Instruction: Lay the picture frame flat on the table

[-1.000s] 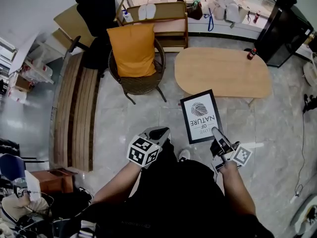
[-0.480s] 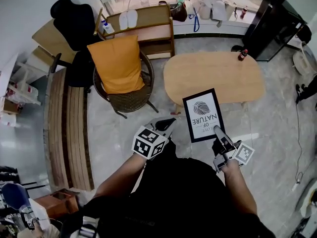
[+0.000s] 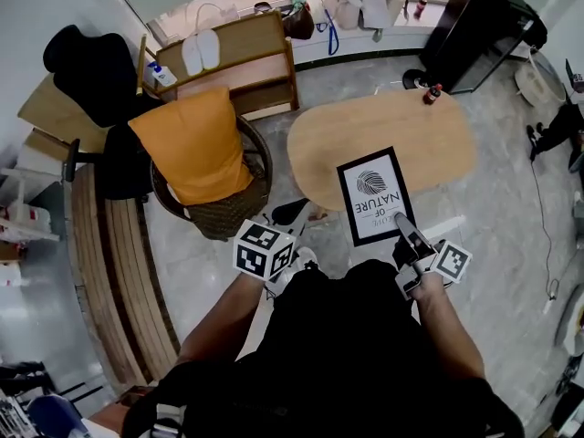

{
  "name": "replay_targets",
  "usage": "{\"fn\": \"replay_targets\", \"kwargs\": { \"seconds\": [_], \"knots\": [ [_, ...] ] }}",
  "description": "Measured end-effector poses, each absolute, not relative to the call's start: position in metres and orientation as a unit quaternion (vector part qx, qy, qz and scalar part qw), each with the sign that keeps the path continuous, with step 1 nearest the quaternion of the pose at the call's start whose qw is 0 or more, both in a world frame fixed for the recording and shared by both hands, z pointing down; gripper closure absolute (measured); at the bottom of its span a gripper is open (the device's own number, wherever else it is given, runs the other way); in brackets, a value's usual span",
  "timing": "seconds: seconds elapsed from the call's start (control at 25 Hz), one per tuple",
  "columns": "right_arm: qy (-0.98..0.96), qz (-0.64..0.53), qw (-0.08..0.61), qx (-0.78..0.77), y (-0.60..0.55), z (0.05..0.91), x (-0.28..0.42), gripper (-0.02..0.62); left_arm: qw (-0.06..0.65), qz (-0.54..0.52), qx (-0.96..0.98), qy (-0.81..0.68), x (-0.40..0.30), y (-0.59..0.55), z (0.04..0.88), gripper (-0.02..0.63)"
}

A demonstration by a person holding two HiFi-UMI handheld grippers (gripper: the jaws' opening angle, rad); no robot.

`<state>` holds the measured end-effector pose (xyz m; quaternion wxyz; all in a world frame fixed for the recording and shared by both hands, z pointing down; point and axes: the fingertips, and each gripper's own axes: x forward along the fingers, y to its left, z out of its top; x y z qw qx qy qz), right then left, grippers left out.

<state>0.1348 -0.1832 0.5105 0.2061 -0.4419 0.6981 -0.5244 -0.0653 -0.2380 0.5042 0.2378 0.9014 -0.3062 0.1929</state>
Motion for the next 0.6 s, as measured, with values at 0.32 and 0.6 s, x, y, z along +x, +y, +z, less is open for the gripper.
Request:
{"fn": "replay_targets", "kwargs": {
  "seconds": [0.32, 0.6],
  "knots": [
    [0.640, -0.589, 0.153, -0.469, -0.235, 0.592, 0.145, 0.563, 0.279, 0.215, 0.885, -0.304, -0.073, -0.259, 0.535, 0.601],
    [0.577, -0.663, 0.104, -0.465, -0.320, 0.720, 0.145, 0.563, 0.310, 0.225, 0.856, -0.348, -0.079, -0.304, 0.555, 0.601]
  ]
}}
